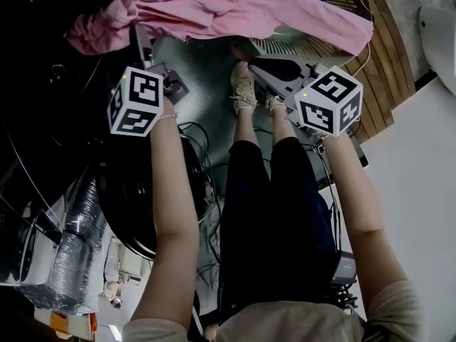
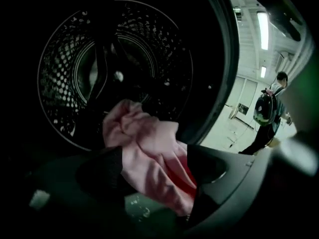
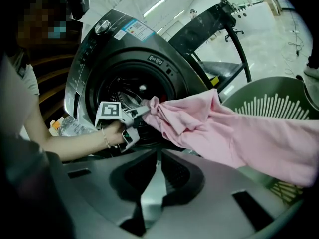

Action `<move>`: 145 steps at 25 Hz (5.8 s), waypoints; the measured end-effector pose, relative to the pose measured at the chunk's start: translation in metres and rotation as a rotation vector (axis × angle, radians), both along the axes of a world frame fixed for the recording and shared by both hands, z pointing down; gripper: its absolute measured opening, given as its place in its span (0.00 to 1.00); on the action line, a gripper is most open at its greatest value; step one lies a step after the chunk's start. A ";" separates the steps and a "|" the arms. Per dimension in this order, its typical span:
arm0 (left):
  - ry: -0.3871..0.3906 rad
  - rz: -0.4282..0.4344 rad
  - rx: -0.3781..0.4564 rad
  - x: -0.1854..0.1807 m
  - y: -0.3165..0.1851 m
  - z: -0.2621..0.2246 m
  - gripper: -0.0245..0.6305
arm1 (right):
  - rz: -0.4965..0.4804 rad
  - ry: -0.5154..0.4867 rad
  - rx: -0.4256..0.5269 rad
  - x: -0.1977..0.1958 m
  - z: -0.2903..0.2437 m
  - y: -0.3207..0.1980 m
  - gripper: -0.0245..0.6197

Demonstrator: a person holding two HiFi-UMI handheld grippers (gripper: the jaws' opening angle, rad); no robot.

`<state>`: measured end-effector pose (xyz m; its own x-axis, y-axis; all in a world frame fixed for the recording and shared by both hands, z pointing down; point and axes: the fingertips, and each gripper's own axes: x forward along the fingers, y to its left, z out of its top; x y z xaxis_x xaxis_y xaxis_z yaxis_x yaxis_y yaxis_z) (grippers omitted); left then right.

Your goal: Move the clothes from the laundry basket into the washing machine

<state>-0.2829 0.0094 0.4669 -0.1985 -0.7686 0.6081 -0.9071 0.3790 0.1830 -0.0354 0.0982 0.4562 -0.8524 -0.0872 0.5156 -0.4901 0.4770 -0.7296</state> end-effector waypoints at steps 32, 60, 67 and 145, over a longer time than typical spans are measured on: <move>-0.422 0.107 0.015 -0.056 -0.088 -0.030 0.11 | 0.020 -0.019 0.019 -0.011 0.004 -0.004 0.07; 0.305 0.055 -0.278 0.096 0.036 0.117 0.54 | 0.040 -0.053 -0.033 -0.011 0.014 0.023 0.07; 0.432 0.112 -0.169 0.122 -0.016 0.124 0.54 | 0.048 -0.072 -0.033 -0.008 0.020 0.027 0.07; -0.308 0.065 -0.047 -0.043 -0.099 0.016 0.37 | 0.016 -0.076 -0.035 -0.030 0.000 0.017 0.07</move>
